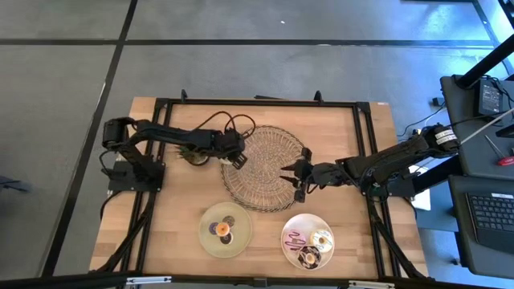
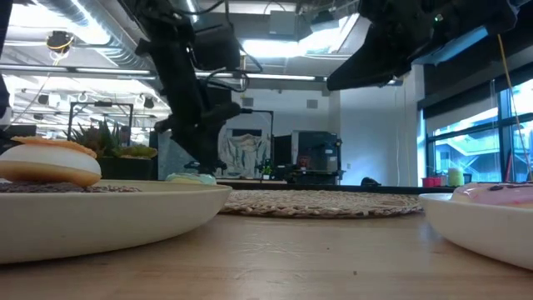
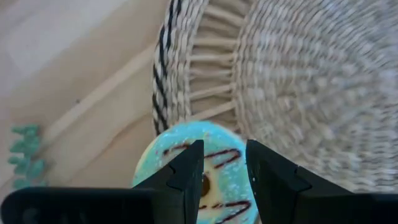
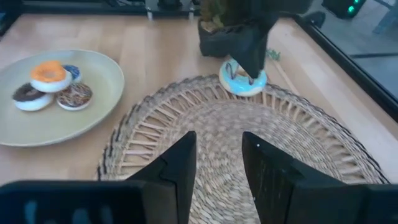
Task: Pick & Place donuts
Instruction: Put the big light green donut on the white plate
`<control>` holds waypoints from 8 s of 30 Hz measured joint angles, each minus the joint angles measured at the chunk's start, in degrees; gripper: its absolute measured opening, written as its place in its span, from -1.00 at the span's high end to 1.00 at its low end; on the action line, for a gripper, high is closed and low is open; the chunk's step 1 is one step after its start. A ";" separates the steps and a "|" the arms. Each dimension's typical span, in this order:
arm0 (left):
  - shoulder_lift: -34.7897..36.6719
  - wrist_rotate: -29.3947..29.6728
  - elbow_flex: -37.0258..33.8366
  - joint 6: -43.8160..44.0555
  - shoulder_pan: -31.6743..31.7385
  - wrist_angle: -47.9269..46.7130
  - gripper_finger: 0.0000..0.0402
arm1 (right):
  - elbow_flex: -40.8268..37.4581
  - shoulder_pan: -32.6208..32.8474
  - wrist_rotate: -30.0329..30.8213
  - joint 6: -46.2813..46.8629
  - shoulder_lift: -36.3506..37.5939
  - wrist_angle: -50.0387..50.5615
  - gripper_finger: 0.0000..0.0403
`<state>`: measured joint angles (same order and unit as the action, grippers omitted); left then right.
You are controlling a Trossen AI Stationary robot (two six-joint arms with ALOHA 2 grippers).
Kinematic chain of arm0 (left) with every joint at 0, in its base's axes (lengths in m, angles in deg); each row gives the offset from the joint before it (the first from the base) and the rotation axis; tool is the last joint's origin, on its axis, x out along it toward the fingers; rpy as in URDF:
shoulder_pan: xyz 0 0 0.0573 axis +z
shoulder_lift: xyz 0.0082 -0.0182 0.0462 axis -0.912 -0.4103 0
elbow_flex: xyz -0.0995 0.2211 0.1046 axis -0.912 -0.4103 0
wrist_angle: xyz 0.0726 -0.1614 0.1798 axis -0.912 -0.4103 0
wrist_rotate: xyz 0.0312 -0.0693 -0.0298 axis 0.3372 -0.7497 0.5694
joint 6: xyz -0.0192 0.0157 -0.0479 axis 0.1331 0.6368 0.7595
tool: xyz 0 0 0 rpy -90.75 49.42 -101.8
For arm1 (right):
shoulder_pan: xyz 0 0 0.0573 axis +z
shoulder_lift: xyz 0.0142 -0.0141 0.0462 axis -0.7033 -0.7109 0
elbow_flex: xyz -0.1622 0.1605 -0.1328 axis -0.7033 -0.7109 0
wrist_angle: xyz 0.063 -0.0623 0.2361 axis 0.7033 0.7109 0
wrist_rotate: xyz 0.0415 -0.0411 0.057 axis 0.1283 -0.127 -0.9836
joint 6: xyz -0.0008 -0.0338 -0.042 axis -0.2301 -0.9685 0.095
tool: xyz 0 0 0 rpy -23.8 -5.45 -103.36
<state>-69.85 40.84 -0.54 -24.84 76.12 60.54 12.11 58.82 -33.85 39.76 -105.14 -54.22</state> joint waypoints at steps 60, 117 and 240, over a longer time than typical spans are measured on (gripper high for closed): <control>-1.08 -8.91 11.39 -32.80 -23.02 3.26 0.99 | 0.00 -0.87 -22.75 -2.89 0.02 0.45 0.35; -1.12 31.62 11.34 -43.82 -33.81 32.61 0.97 | 0.02 0.29 -6.89 11.46 -1.20 -20.46 0.10; -1.10 34.03 11.34 -39.16 -39.78 26.38 0.43 | -21.33 35.63 -0.10 67.68 -5.97 -24.91 0.27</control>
<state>-70.95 74.87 10.80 -64.00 36.35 86.91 -9.23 94.45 -33.95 107.45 -111.11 -79.13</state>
